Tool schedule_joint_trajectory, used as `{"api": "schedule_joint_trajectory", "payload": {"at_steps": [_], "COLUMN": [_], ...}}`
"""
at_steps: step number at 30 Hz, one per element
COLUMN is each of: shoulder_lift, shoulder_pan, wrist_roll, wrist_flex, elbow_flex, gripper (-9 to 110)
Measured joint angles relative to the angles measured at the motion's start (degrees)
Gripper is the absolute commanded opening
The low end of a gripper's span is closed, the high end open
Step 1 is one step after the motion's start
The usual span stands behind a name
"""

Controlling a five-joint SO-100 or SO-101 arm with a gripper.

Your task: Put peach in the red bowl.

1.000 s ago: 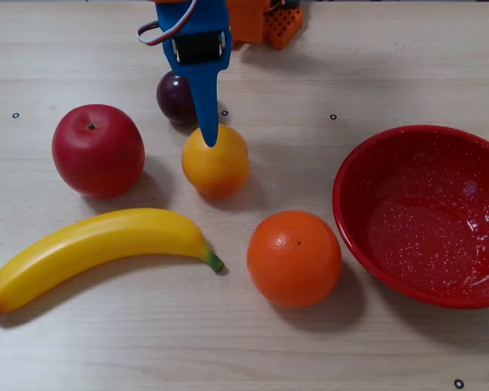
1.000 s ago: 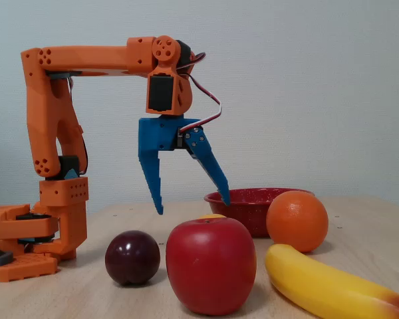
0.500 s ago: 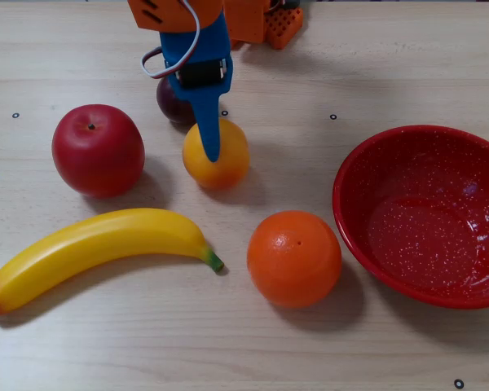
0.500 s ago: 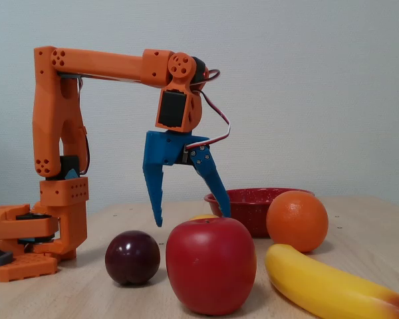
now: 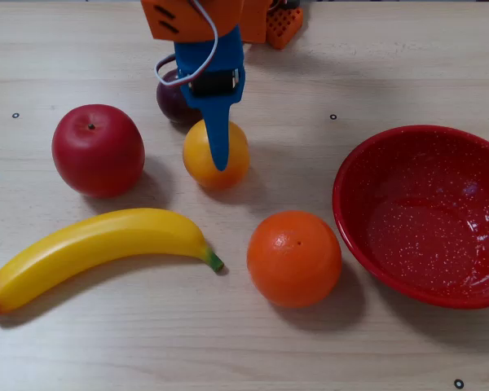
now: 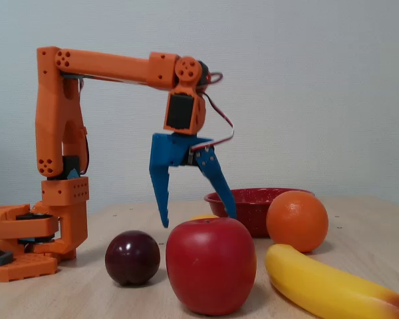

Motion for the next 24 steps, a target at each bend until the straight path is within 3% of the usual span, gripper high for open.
{"api": "schedule_joint_trajectory", "payload": {"at_steps": [24], "shoulder_lift": [-5.1], "shoulder_pan": [-0.2], "wrist_roll": [-2.1], "wrist_flex": [-6.7], "elbow_flex": [1.1], "gripper": [44]}}
